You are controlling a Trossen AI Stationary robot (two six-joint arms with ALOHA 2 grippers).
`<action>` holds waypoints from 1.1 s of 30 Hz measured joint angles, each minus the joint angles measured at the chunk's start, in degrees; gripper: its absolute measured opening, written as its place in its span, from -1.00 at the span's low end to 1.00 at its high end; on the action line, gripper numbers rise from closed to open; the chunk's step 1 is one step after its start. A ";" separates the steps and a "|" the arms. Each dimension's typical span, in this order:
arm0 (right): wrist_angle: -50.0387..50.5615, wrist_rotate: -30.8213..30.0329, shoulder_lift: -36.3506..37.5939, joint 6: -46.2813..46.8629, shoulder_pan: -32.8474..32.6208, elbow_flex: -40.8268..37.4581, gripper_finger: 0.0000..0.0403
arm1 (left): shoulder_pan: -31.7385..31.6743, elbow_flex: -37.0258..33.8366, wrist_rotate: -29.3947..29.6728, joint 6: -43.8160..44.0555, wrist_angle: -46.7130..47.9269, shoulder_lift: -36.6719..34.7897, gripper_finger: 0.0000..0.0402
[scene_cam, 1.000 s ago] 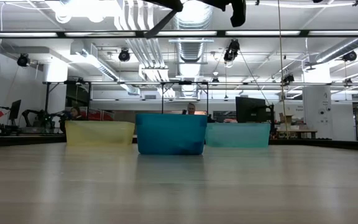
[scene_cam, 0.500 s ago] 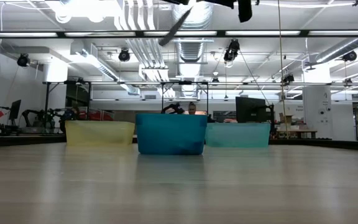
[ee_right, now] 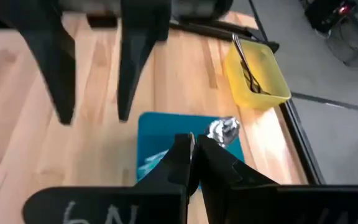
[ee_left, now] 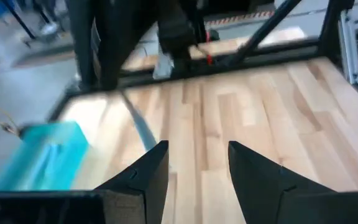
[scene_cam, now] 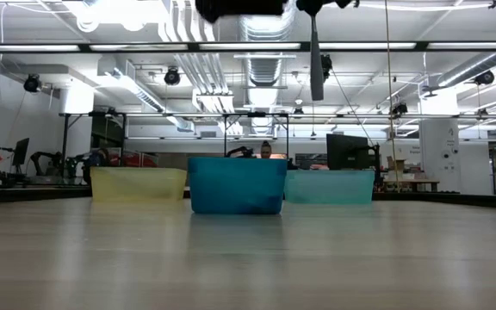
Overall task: Sort silverware by color (type)
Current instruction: Put the light blue spoon into the light blue bin
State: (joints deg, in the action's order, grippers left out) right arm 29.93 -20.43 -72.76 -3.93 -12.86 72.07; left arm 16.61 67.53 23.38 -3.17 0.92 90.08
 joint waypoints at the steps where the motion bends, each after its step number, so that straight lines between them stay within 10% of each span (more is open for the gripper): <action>1: 1.44 0.06 -0.55 -0.13 0.00 1.16 -0.95 | -0.52 -1.06 -0.44 1.01 -0.79 0.30 -0.27; 19: 0.58 6.91 -4.19 -8.49 -1.02 6.13 -0.95 | -4.67 -9.28 -7.51 5.61 -29.63 8.42 -0.30; 27: 0.63 6.97 -4.08 -10.21 -1.02 6.13 -0.95 | -4.77 -9.27 -5.30 4.53 -30.17 8.86 -0.88; 33: -2.79 3.78 -3.82 -6.90 -0.98 6.15 -0.79 | -4.01 -9.27 3.76 1.87 -34.10 8.86 -0.93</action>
State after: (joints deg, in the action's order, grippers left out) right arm 27.15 -16.65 -76.58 -10.83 -13.85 78.22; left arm 12.60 58.26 27.14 -1.29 -33.18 98.94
